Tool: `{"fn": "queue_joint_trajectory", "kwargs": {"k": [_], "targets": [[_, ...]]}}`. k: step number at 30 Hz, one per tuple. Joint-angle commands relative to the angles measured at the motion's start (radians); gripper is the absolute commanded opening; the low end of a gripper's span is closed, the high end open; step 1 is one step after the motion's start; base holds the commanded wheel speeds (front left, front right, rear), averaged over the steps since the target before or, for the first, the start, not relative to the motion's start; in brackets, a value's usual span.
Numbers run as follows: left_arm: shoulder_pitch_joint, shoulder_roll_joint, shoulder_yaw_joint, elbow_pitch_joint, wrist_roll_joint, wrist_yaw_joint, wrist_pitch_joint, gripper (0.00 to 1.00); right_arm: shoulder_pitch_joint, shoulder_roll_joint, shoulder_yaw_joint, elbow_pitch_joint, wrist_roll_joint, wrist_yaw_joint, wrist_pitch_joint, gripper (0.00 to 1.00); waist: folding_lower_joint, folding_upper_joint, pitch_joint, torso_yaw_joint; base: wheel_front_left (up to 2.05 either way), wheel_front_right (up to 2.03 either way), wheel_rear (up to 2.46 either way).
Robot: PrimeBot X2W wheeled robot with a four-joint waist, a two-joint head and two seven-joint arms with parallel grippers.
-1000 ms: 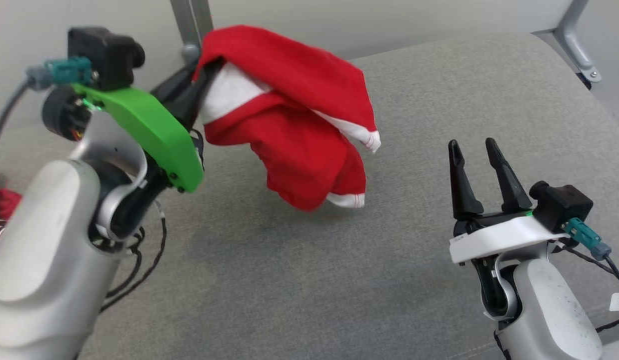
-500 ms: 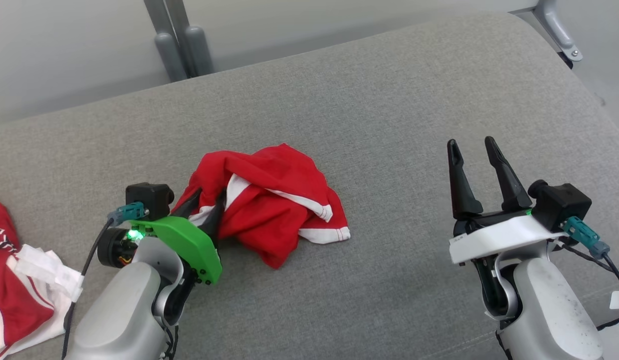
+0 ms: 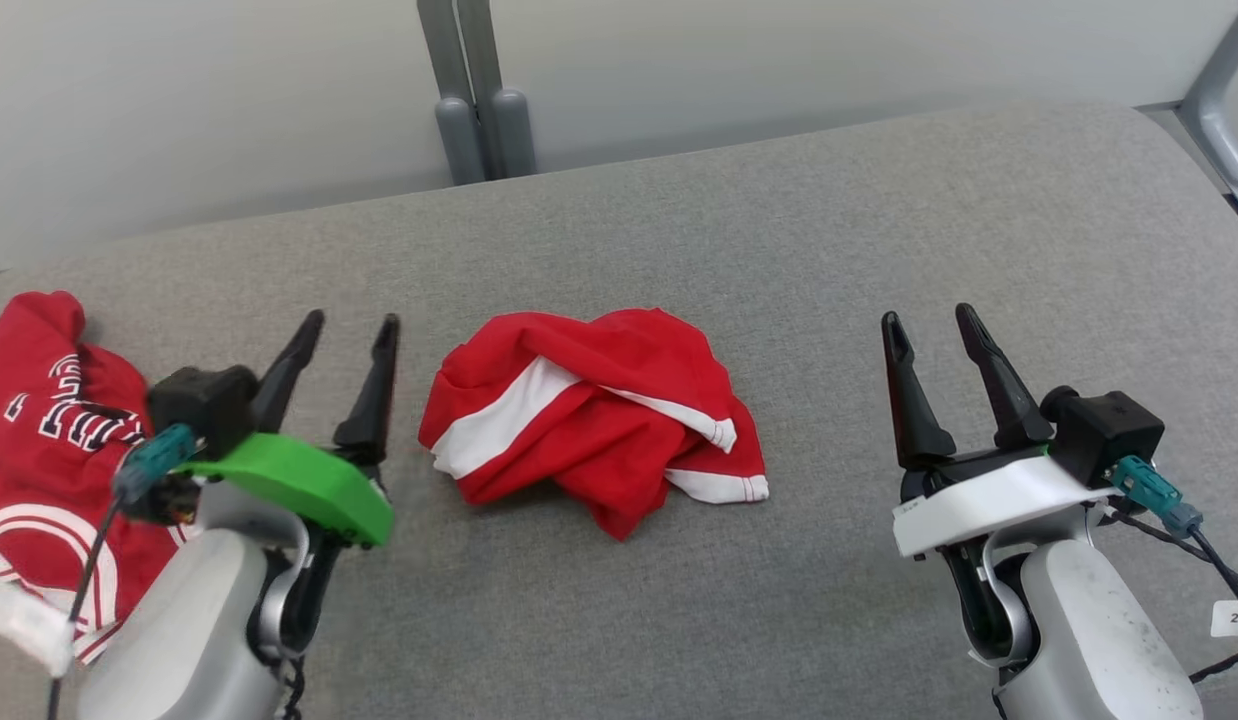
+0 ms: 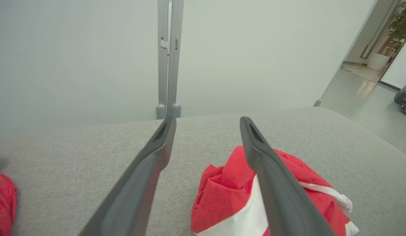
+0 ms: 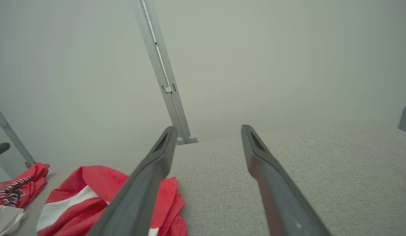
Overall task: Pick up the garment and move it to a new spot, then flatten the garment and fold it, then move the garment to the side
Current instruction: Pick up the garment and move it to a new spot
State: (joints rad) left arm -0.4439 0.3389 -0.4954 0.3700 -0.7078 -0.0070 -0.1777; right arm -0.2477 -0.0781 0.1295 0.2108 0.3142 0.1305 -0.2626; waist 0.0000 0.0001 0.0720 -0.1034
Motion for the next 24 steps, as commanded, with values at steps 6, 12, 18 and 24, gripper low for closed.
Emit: {"fn": "queue_joint_trajectory", "kwargs": {"k": [6, 12, 18, 24], "targets": [[0.178, 0.074, 0.1, -0.146, -0.001, 0.119, -0.064, 1.0, 0.032, -0.005, 0.003, -0.022, -0.007, 0.0, -0.003, 1.0, 0.0, -0.0001, -0.02, 0.037, 0.0, 0.0, 0.0], [0.3, 0.054, 0.15, -0.246, 0.063, 0.189, -0.087, 1.0, 0.082, -0.015, 0.01, -0.036, -0.006, 0.0, -0.003, 1.0, 0.0, -0.0001, -0.012, 0.066, 0.0, 0.0, 0.0], [0.402, 0.002, 0.198, -0.326, 0.208, 0.223, -0.088, 1.0, 0.101, -0.02, 0.015, -0.037, 0.001, 0.0, -0.003, 1.0, 0.0, -0.0001, -0.006, 0.068, 0.0, 0.0, 0.0], [0.485, -0.094, 0.276, -0.363, 0.261, 0.196, -0.088, 1.0, 0.117, -0.027, 0.016, -0.024, 0.007, 0.0, -0.003, 1.0, 0.0, -0.0001, -0.012, 0.067, 0.0, 0.0, 0.0]]}}
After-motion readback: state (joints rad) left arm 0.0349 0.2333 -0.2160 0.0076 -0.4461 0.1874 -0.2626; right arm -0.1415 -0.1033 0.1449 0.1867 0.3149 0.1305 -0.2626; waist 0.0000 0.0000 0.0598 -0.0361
